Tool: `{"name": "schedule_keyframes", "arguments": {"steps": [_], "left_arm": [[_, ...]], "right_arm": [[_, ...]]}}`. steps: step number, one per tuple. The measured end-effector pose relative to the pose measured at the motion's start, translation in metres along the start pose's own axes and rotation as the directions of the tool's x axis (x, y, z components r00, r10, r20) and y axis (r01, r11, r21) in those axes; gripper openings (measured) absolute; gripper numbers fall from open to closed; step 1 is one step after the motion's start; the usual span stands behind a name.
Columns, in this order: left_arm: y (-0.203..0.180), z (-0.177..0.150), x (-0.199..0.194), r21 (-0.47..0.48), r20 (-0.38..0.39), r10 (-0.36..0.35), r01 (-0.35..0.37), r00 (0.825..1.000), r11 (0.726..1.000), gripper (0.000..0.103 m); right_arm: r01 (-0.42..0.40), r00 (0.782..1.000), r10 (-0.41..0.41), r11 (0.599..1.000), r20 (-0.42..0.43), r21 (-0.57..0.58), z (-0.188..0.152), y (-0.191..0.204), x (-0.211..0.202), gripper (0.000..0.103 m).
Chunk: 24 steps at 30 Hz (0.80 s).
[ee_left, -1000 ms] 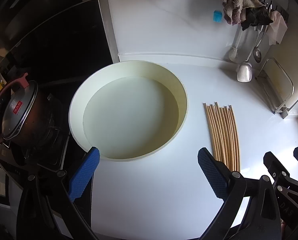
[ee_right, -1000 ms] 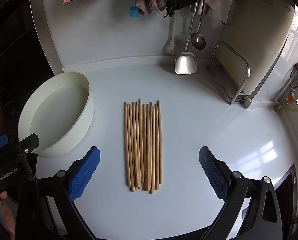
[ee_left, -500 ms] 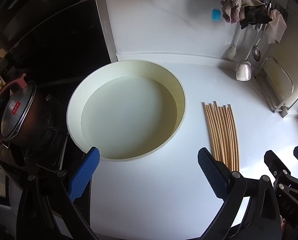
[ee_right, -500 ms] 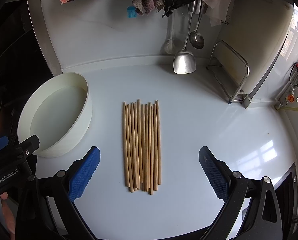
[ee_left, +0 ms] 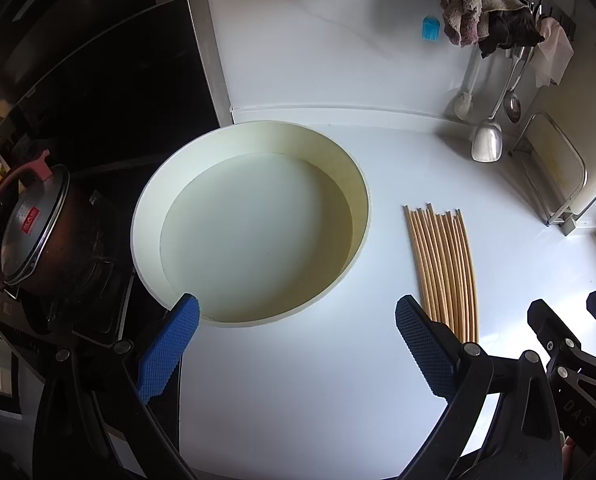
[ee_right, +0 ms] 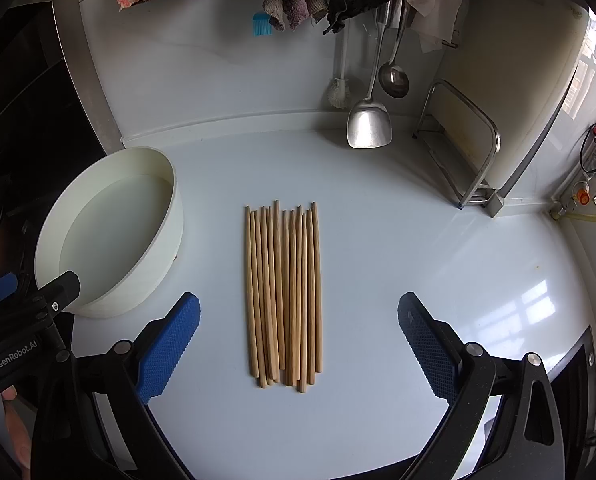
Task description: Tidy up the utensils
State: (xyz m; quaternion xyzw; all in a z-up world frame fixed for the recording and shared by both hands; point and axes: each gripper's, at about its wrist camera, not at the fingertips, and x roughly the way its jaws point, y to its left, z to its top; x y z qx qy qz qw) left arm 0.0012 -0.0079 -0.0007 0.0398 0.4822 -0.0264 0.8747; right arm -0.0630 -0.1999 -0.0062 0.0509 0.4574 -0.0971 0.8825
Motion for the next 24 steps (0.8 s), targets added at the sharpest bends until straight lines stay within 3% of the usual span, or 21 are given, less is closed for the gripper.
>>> {"name": "schedule_keyframes", "arguments": {"steps": [24], "left_arm": [[-0.0004, 0.0021, 0.0015, -0.003, -0.001, 0.000, 0.000, 1.000, 1.000, 0.097]], "right_arm": [[-0.005, 1.000, 0.005, 1.000, 0.000, 0.004, 0.0015, -0.0001, 0.0060, 0.095]]}}
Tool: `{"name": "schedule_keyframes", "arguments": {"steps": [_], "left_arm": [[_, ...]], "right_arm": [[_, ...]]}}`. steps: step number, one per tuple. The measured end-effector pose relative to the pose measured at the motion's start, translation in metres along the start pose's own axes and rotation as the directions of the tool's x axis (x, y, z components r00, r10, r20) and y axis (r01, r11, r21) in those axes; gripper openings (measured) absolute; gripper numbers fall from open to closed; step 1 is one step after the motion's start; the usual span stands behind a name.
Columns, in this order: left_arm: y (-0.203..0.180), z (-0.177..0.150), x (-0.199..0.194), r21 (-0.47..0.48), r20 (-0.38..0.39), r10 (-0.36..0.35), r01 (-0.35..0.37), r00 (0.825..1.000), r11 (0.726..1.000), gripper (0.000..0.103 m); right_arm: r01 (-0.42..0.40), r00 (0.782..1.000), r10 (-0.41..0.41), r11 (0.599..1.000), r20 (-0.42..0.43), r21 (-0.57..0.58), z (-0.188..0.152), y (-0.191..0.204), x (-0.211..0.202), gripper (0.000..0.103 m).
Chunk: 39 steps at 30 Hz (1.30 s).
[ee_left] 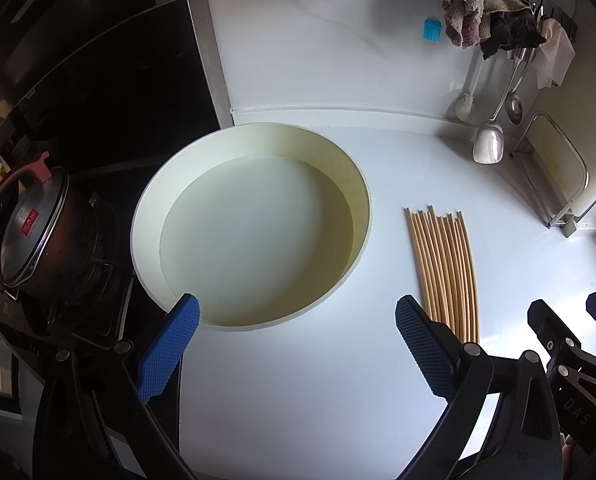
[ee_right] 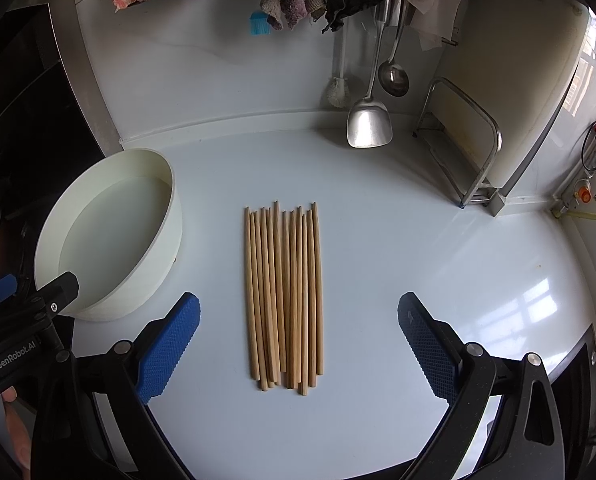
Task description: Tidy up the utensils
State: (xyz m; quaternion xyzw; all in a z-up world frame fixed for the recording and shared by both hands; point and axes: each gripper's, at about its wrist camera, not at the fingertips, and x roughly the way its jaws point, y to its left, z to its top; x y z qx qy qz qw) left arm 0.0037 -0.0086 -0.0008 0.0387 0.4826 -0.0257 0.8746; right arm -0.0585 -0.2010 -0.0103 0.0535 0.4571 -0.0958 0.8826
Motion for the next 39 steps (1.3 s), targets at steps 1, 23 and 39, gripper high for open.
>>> {"name": "schedule_keyframes", "arguments": {"steps": [1, 23, 39], "left_arm": [[0.000, 0.000, 0.000, 0.000, 0.000, 0.000, 0.000, 1.000, 1.000, 0.097], [-0.009, -0.008, 0.009, 0.011, -0.019, -0.010, 0.010, 1.000, 1.000, 0.097], [-0.076, -0.046, 0.045, 0.011, 0.037, -0.081, 0.081, 0.996, 0.997, 0.097]], "right_arm": [[0.000, 1.000, 0.000, 1.000, 0.000, 0.000, 0.000, 0.000, 0.000, 0.095], [-0.087, 0.996, 0.088, 0.996, -0.012, 0.035, -0.004, -0.019, 0.008, 0.095], [-0.091, 0.996, 0.091, 0.996, 0.007, 0.000, -0.044, -0.093, 0.064, 0.095]]}}
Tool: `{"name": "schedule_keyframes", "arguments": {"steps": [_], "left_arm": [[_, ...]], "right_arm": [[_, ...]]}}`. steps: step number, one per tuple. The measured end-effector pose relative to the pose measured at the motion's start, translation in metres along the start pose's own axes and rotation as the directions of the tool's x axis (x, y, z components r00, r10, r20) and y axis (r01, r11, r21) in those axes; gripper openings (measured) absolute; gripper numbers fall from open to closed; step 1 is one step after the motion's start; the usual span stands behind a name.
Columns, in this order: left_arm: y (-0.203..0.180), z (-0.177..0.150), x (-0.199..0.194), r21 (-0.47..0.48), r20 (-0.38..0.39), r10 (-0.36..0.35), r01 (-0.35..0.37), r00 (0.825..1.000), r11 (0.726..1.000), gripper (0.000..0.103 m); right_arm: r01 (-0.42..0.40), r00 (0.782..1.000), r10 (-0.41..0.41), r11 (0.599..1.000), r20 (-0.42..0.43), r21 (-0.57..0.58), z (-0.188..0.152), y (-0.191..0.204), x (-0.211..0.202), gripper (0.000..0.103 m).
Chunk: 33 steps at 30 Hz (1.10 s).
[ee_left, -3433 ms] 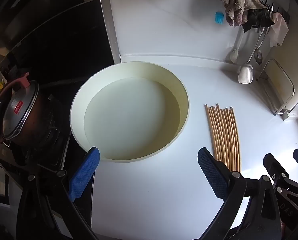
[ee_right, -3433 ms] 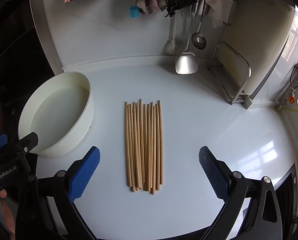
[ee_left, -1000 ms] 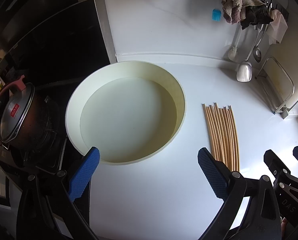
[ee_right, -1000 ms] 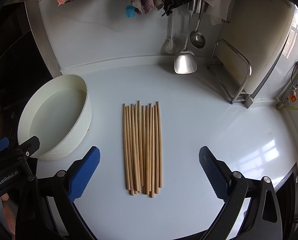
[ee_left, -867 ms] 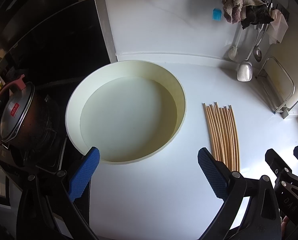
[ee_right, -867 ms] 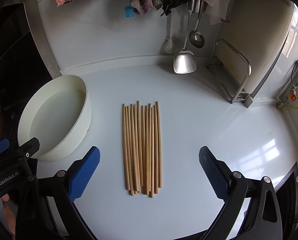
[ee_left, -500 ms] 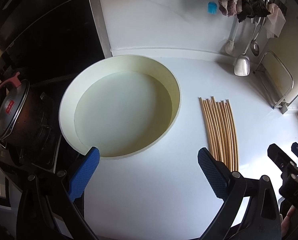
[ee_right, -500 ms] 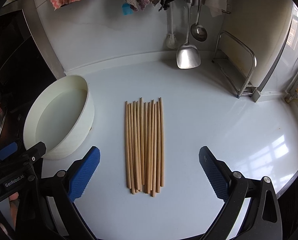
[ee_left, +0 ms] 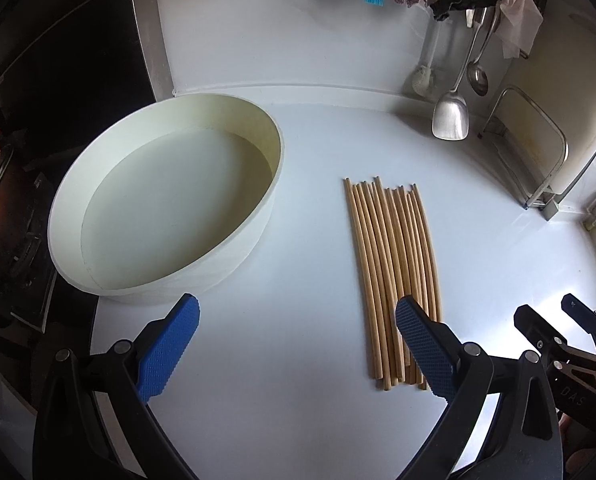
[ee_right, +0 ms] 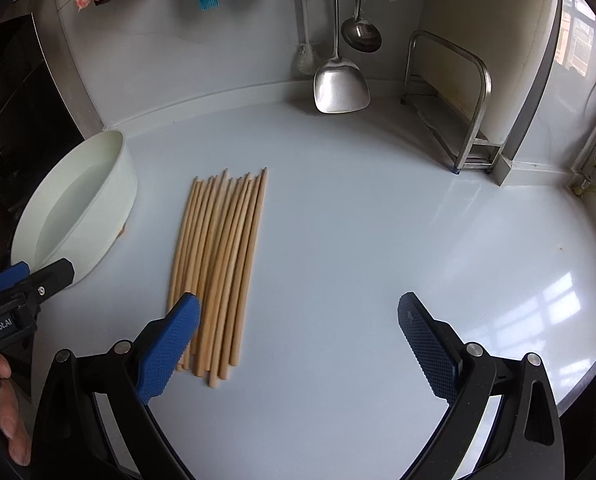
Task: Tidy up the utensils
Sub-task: 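Lower the left gripper onto one wooden chopstick and close while the right gripper grasps another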
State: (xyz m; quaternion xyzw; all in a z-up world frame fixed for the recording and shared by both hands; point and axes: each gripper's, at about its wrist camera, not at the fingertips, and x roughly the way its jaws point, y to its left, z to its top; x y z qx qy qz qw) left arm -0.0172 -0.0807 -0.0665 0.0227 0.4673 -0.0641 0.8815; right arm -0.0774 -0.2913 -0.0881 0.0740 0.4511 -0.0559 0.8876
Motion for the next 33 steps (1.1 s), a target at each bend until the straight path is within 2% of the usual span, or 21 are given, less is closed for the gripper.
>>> {"name": "schedule_keyframes", "arguments": {"steps": [6, 14, 20, 33], "left_arm": [[-0.014, -0.004, 0.016, 0.035, 0.062, 0.050, -0.052, 0.997, 0.998, 0.097], [-0.016, -0.011, 0.036, 0.051, 0.102, 0.060, -0.066, 0.993, 0.997, 0.097], [-0.013, -0.012, 0.052, 0.037, 0.069, 0.029, -0.032, 0.997, 0.999, 0.097], [-0.020, -0.013, 0.065, 0.018, 0.040, 0.009, -0.010, 0.999, 1.000, 0.097]], "right_arm": [[-0.029, 1.000, 0.029, 0.999, -0.013, -0.025, 0.004, -0.003, 0.043, 0.095], [0.031, 1.000, -0.031, 0.999, -0.002, -0.029, 0.011, 0.011, 0.086, 0.095], [0.066, 0.998, -0.067, 0.997, -0.021, -0.027, 0.012, 0.013, 0.105, 0.095], [0.092, 0.995, -0.095, 0.992, -0.030, -0.085, 0.010, 0.022, 0.108, 0.095]]}}
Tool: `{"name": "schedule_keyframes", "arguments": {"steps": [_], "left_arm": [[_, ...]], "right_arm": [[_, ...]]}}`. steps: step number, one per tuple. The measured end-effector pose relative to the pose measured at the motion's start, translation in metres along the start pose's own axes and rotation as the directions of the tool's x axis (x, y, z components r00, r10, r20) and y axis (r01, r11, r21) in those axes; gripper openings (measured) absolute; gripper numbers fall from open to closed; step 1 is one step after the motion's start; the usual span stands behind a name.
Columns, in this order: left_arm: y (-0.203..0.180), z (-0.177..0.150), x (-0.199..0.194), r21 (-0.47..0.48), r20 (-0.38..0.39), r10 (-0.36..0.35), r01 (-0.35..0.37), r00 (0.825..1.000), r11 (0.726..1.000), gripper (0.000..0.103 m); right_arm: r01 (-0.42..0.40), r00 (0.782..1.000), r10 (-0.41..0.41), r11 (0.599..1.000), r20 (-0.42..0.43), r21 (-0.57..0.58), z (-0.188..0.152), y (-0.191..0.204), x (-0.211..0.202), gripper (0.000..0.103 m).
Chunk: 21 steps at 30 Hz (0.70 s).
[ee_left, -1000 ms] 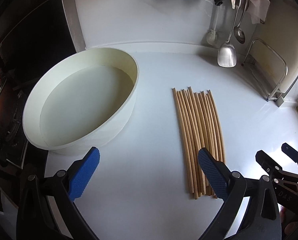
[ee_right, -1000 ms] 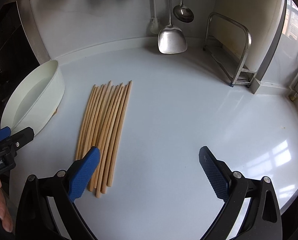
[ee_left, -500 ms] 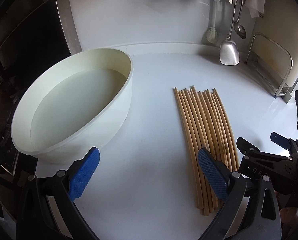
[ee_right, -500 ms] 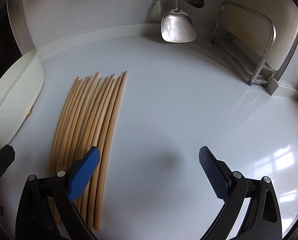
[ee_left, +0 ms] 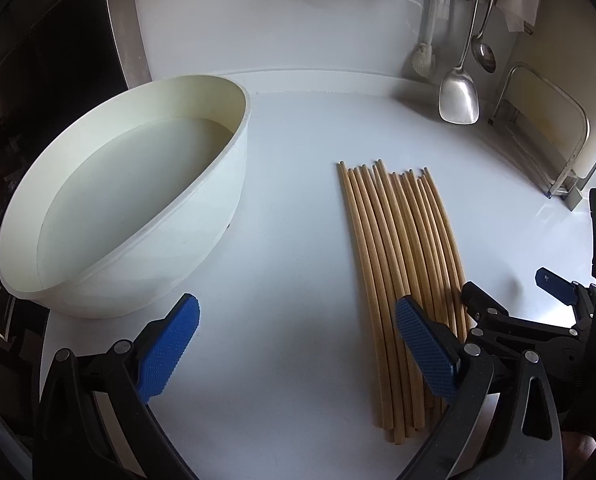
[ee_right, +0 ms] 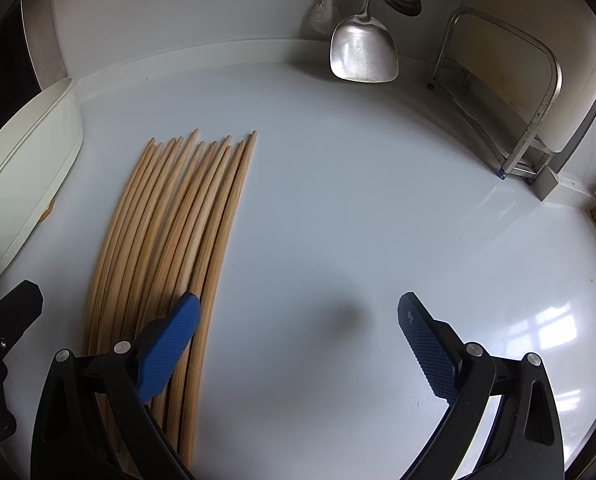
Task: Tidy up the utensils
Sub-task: 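Lower the left gripper onto one wooden chopstick and close while the right gripper grasps another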
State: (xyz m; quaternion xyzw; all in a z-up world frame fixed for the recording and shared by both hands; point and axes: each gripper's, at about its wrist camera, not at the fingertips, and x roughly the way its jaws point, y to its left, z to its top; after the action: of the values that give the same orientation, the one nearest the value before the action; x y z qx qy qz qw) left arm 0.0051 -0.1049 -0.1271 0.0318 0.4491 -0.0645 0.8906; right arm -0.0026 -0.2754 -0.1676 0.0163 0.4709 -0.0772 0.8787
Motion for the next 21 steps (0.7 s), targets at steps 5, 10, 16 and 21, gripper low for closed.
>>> {"name": "schedule_keyframes", "arguments": {"steps": [5, 10, 16, 21], "left_arm": [[0.001, 0.001, 0.005, -0.021, -0.017, 0.000, 0.000, 1.000, 1.000, 0.097], [0.000, -0.002, 0.012, -0.036, -0.033, 0.013, -0.014, 0.999, 0.999, 0.097], [-0.004, -0.002, 0.018, -0.033, -0.037, 0.029, -0.030, 0.999, 0.999, 0.097], [-0.004, 0.001, 0.026, -0.031, -0.049, 0.044, -0.046, 0.998, 0.998, 0.097]], "right_arm": [[0.009, 1.000, -0.009, 1.000, -0.005, -0.020, -0.001, 0.000, 0.002, 0.095], [0.024, 1.000, -0.024, 1.000, -0.005, -0.018, -0.002, -0.009, 0.006, 0.095], [0.025, 1.000, -0.025, 1.000, 0.006, -0.012, -0.004, -0.025, 0.007, 0.095], [0.020, 1.000, -0.020, 1.000, 0.018, -0.011, -0.003, -0.033, 0.008, 0.095]]}}
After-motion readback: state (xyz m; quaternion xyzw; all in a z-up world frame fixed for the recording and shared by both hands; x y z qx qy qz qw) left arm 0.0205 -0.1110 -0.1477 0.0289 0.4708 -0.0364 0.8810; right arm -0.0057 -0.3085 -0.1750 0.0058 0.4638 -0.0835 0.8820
